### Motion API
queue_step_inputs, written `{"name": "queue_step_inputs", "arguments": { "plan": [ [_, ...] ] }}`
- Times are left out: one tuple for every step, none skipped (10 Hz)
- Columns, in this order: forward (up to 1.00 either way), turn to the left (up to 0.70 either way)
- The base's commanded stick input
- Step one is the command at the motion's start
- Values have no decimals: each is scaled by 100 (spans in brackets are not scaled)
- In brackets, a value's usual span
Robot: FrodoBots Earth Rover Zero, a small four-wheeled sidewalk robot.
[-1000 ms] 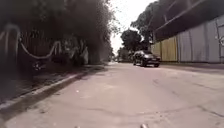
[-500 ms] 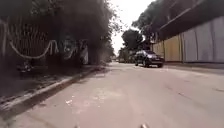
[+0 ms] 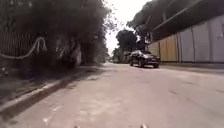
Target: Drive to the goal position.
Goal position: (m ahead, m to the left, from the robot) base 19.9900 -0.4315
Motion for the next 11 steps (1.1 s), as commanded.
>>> {"name": "queue_step_inputs", "arguments": {
  "plan": [
    [100, 0],
    [100, 0],
    [100, 0],
    [100, 0],
    [100, 0],
    [100, 0],
    [100, 0],
    [100, 0],
    [100, -5],
    [100, -25],
    [100, -23]
  ]
}}
